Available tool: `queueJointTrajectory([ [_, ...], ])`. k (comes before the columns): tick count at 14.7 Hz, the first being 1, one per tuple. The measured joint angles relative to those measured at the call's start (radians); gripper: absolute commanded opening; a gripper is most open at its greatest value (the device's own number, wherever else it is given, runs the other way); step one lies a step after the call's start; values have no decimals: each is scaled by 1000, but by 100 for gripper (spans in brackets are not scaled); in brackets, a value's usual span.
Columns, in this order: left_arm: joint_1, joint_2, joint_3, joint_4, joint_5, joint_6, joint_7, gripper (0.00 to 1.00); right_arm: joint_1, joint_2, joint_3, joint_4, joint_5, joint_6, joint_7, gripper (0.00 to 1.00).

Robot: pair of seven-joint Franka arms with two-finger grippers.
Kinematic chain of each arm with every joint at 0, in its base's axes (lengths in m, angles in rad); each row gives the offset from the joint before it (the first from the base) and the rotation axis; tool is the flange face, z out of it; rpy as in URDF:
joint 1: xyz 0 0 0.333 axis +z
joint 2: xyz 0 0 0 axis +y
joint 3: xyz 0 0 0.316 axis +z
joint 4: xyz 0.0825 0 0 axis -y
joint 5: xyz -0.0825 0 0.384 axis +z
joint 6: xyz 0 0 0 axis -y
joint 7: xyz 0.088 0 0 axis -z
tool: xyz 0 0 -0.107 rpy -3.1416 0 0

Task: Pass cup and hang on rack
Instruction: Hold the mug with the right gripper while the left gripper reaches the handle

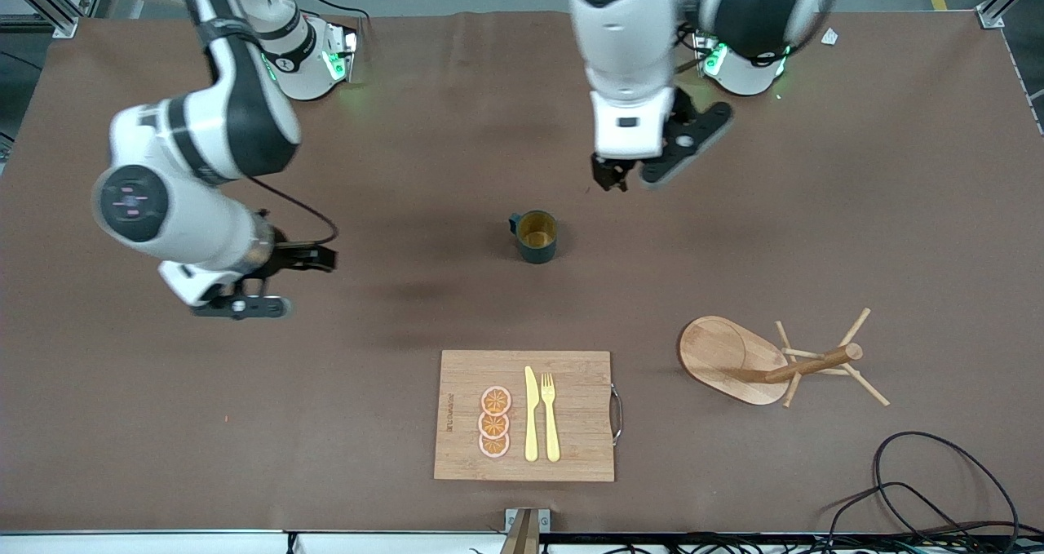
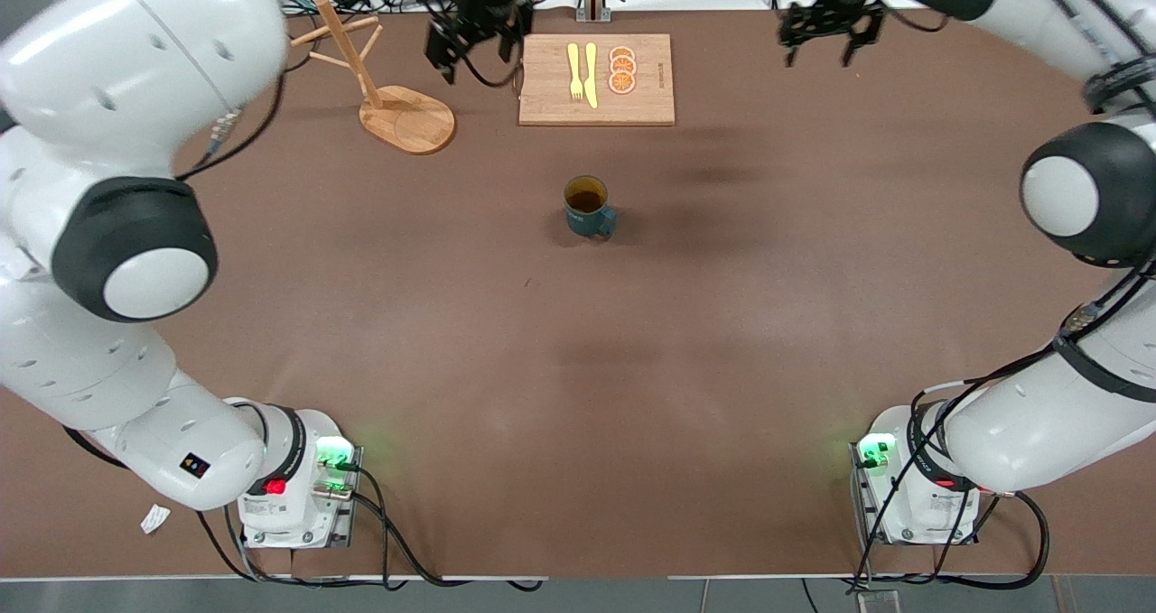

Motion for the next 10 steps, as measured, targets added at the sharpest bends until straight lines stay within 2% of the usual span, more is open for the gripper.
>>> queueJointTrajectory([
  [3,-126,91,1,0,90,73,-217,100,-108,-69,0,-20,-36,-58,-135,100],
  [7,-275,276,7,12,246,163,-509,100,-206,-141,0,-27,-54,-102,-255,100],
  [10,-336,387,9,35,312,214,-642,100,-249,-155,1,-27,-69,-99,-297,100],
])
